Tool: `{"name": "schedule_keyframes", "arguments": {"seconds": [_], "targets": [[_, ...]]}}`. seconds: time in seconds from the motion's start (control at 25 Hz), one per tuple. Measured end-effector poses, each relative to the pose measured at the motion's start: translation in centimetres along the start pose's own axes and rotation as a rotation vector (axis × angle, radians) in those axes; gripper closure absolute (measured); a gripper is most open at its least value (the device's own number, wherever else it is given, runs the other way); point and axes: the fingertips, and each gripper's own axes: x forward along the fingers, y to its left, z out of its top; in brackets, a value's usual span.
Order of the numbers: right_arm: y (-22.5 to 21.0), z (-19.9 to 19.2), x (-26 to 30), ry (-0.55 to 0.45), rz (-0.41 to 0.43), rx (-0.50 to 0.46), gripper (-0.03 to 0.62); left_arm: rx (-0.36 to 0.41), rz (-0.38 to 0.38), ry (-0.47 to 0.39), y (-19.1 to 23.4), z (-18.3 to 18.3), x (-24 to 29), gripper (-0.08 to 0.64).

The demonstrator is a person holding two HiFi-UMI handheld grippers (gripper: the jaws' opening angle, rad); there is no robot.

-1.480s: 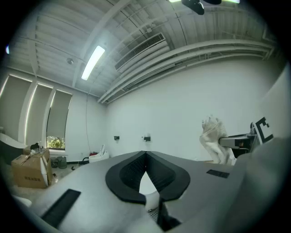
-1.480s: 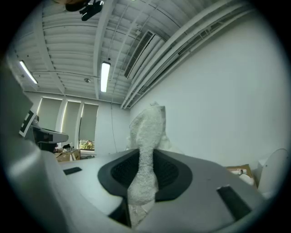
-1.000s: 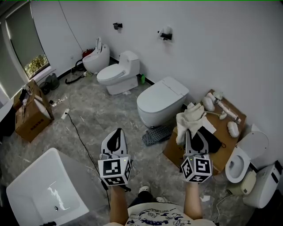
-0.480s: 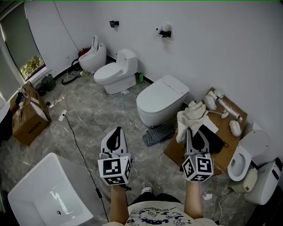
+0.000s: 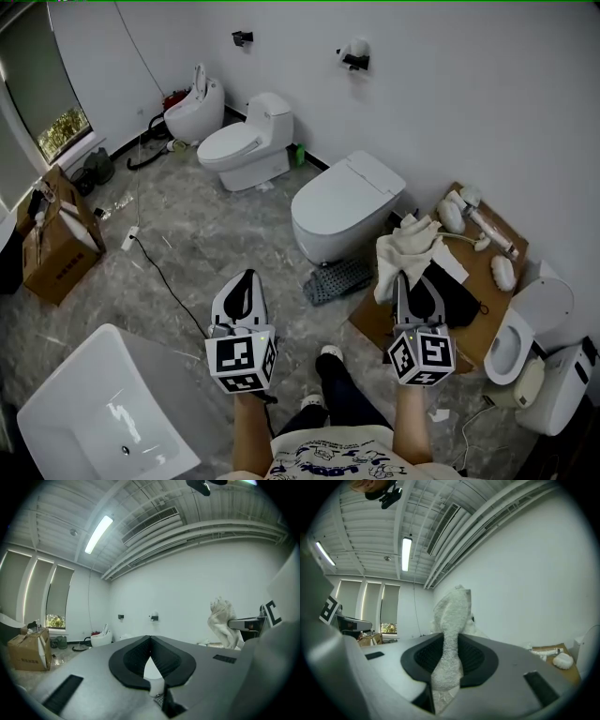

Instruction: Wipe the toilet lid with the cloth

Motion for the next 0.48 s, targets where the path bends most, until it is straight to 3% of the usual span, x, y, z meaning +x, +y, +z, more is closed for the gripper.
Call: {"name": "schedule_keyframes", "arguments": {"seconds": [0.48], "targets": [[0.0, -1.1, 12.0, 0.006, 0.055, 0.005, 0.509, -0.021, 0.063, 0.028, 3.8, -1.5, 9.3, 0.557]]}}
